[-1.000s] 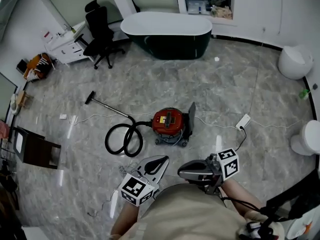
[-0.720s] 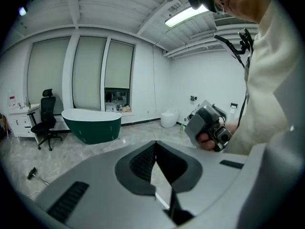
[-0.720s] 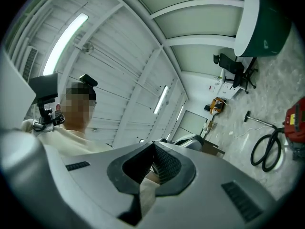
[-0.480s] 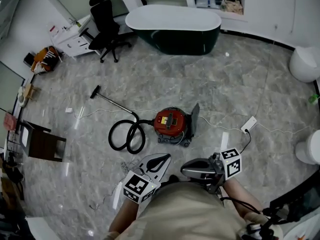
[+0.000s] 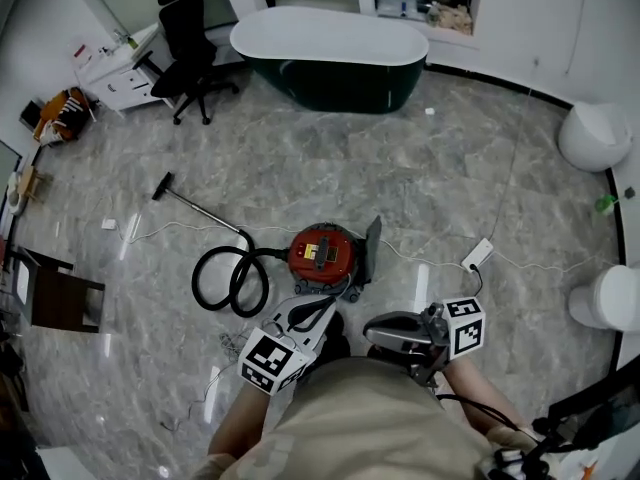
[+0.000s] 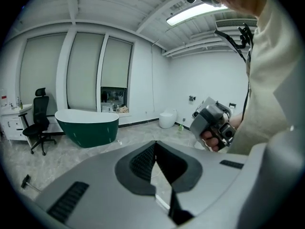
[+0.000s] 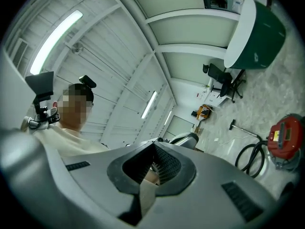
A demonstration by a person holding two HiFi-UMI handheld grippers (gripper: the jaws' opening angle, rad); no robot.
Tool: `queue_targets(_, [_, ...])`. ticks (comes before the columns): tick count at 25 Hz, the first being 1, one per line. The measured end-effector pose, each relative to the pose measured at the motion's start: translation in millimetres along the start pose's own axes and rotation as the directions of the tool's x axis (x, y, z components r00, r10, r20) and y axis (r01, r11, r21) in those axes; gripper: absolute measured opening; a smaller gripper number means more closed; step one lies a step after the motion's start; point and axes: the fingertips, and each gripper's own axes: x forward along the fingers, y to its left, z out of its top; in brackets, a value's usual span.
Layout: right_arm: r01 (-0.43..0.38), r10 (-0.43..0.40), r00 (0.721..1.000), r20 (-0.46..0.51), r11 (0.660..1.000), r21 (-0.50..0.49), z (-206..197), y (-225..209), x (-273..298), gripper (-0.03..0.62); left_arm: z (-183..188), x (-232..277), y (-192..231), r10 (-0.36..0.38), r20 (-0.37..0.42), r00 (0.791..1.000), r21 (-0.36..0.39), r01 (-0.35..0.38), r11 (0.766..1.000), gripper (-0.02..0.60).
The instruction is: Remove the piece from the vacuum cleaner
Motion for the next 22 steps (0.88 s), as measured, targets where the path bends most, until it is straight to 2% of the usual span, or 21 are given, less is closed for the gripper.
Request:
queue_targets(4, [0.104, -0.104, 0.994, 0.023, 0.994, -0.017, 20, -21, 17, 0.003, 10, 5, 31, -0.061, 0.032, 0.998, 0.004, 0.061, 0.998, 0.005])
queue_targets(8, [0.189, -0.189, 0.981, 0.046, 0.982, 0.004, 32, -51, 40, 0.003, 3, 3, 71, -0.093, 0.022, 0.995, 0.002, 0.093, 0.996, 0.005])
queue_targets(11, [0.298, -0.298, 0.952, 0.073, 0.955, 0.004, 44, -78, 52, 0.003, -6, 0, 104, -0.101, 0.019, 0.995, -0.023, 0.101, 0.995, 0.005])
queue_targets(13, [0.405, -0.404, 0.908, 0.11, 0.914, 0.012, 51, -102, 52, 0.005, -14, 1, 124, -0.11, 0.02, 0.994, -0.044, 0.111, 0.993, 0.005])
queue_targets(16, [0.55, -0.557, 0.815, 0.161, 0.83, 0.089, 57, -139, 42, 0.003, -19, 7, 146, -0.139, 0.023, 0.99, -0.049, 0.14, 0.989, 0.005])
queue_targets(19, [0.671, -0.681, 0.726, 0.095, 0.731, 0.12, 48, -170, 32, 0.003, -20, 9, 167, -0.141, 0.015, 0.99, -0.052, 0.141, 0.989, 0.005])
queue_targets(22, [0.748, -0.749, 0.662, -0.008, 0.66, 0.064, 40, -198, 18, 0.003, -22, 12, 177, -0.146, 0.011, 0.989, -0.081, 0.146, 0.986, 0.005])
